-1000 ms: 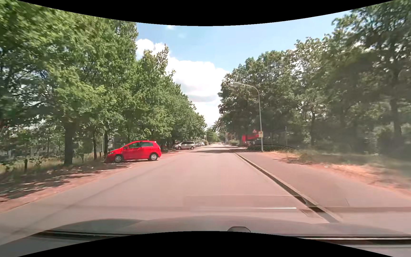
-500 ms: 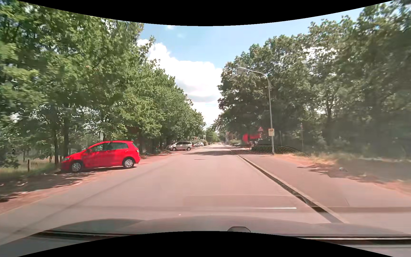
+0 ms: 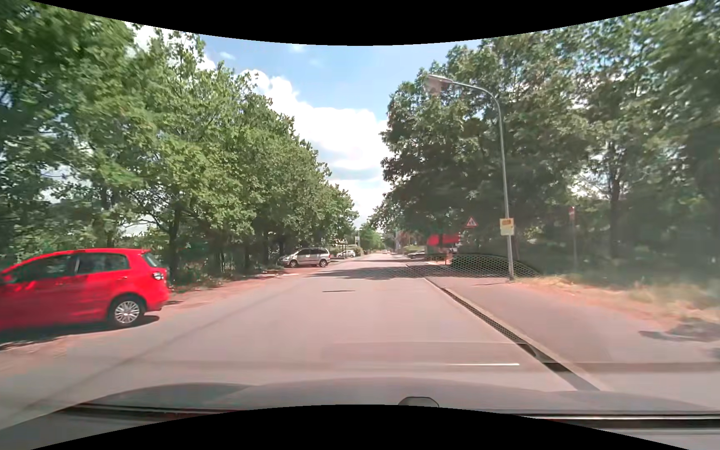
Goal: Follow the waypoints while adhering to traffic rules and regulations
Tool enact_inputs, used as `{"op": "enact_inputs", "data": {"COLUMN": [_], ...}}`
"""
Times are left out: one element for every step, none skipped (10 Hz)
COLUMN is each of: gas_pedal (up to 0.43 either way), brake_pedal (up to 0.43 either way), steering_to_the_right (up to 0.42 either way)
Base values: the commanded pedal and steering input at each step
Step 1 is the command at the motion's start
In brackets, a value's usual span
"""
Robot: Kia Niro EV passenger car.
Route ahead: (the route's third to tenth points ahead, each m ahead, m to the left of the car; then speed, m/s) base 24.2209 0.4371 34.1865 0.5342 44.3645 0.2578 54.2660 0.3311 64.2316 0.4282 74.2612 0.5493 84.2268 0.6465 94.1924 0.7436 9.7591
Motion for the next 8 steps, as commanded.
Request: {"op": "enact_inputs", "data": {"gas_pedal": [0.028,0.028,0.028,0.028,0.02,0.0,0.0,0.0], "brake_pedal": [0.0,0.0,0.0,0.0,0.0,0.0,0.0,0.0], "steering_to_the_right": [-0.004,-0.004,-0.004,-0.004,-0.004,-0.004,-0.004,-0.004]}}
